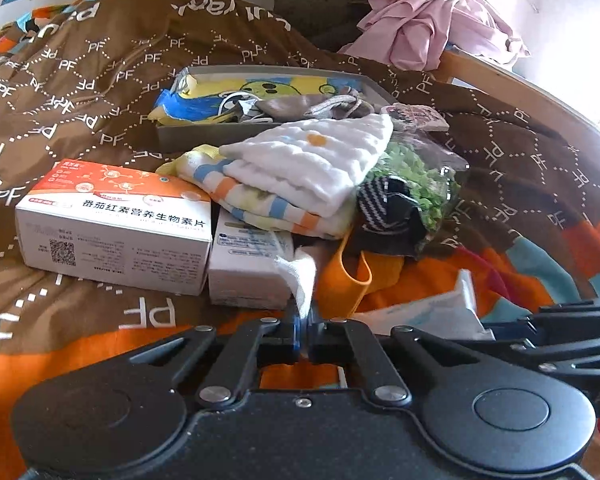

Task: Organize soft objects
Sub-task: 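Grasp the white tissue with left tool while right tool grasps the white wipe packet, then carry the tissue over the painted tray with left tool while right tool carries the packet there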

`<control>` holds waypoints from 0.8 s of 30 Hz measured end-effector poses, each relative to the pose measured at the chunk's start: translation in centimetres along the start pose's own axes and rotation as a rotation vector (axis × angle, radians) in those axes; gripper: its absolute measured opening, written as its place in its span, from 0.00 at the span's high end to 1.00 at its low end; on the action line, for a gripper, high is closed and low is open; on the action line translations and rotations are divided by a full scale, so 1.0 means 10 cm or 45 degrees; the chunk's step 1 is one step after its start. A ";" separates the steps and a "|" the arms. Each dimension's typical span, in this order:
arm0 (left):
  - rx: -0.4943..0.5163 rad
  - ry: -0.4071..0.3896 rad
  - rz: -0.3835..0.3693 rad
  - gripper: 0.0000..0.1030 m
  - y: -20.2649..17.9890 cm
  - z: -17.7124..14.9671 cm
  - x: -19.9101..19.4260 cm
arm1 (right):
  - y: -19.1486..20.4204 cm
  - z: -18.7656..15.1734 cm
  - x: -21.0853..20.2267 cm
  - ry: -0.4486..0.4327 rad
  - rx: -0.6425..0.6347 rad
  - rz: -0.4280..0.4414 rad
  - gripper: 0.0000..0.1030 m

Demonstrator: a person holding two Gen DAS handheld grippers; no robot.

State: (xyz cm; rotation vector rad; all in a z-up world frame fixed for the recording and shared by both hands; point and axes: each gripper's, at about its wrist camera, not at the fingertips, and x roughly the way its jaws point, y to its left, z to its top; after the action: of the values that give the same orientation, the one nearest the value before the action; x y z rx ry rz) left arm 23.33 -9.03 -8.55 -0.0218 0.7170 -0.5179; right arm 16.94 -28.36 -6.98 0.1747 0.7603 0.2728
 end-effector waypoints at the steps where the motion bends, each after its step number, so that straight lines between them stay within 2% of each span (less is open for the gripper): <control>1: -0.001 -0.010 0.018 0.98 -0.03 -0.01 -0.03 | 0.01 0.00 -0.01 -0.010 -0.008 0.000 0.82; 4: -0.036 -0.061 0.104 0.99 -0.07 -0.05 -0.18 | 0.01 0.01 -0.07 -0.045 -0.008 0.000 0.85; 8: -0.123 -0.100 0.144 0.99 -0.03 -0.14 -0.44 | 0.00 0.01 -0.19 -0.099 0.010 -0.017 0.87; 13: -0.151 -0.114 0.155 0.99 -0.05 -0.15 -0.66 | -0.03 0.01 -0.34 -0.198 0.029 -0.019 0.88; 17: -0.126 -0.135 0.157 0.99 -0.11 -0.13 -0.83 | -0.01 0.01 -0.44 -0.289 -0.002 -0.026 0.88; 24: -0.137 -0.199 0.152 0.99 -0.19 -0.07 -1.12 | 0.03 -0.02 -0.60 -0.424 -0.001 0.028 0.89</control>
State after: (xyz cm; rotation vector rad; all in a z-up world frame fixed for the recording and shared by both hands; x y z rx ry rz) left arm 14.92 -5.47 -1.77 -0.1180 0.5883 -0.3589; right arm 12.59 -29.94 -3.15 0.2209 0.4287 0.2567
